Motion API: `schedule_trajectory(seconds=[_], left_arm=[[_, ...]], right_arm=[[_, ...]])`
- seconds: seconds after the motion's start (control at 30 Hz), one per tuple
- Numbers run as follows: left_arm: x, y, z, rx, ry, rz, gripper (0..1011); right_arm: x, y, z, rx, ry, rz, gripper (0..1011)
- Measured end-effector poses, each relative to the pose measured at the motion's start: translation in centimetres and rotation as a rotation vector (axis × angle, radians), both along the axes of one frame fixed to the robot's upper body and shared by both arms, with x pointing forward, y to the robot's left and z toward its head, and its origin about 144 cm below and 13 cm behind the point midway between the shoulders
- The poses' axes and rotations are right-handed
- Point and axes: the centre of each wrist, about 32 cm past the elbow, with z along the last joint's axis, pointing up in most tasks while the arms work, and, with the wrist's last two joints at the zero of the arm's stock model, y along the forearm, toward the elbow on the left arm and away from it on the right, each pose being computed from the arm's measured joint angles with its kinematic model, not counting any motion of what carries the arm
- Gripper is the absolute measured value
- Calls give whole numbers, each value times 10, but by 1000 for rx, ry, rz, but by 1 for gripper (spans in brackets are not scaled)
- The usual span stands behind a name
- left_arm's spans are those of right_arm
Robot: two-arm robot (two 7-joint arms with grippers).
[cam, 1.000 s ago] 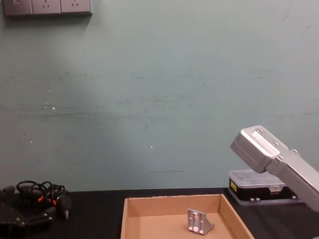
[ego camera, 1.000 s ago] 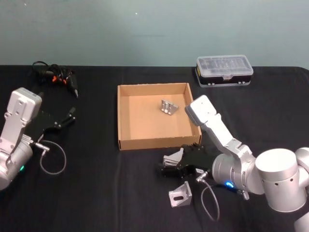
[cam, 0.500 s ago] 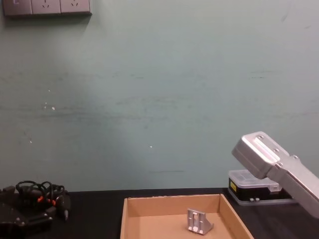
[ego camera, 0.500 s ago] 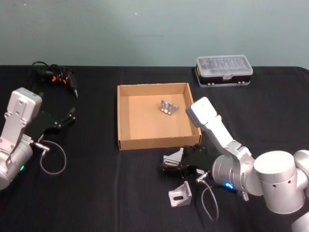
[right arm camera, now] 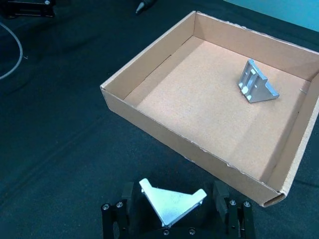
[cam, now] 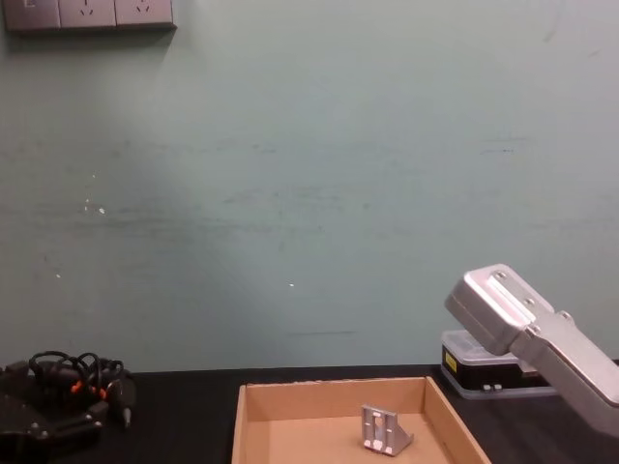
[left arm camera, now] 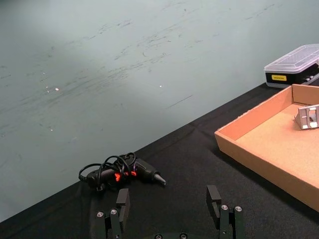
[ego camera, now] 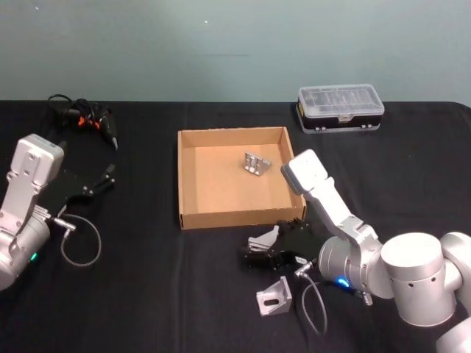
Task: Use one hand to pick up the angle iron from the table and place it into the box.
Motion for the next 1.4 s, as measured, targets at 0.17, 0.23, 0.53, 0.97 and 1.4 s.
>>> schedule_trajectory(seconds=[0.17,0.23,0.53,0.97,1.4], left_arm=[[0,0,0,0,0,0,1011],[0,0,0,0,0,0,1011],[0,0,0,0,0,0,1011],[0,0,0,0,0,0,1011],[0,0,0,0,0,0,1011]], right_arm=[[1,1,-1,1,-5,2,1002],[1,1,-1,1,-5,2,1002],[1,1,-1,1,-5,2,995],[1,1,-1,1,-3,2,721],[0,0,0,1,-3,2,716]])
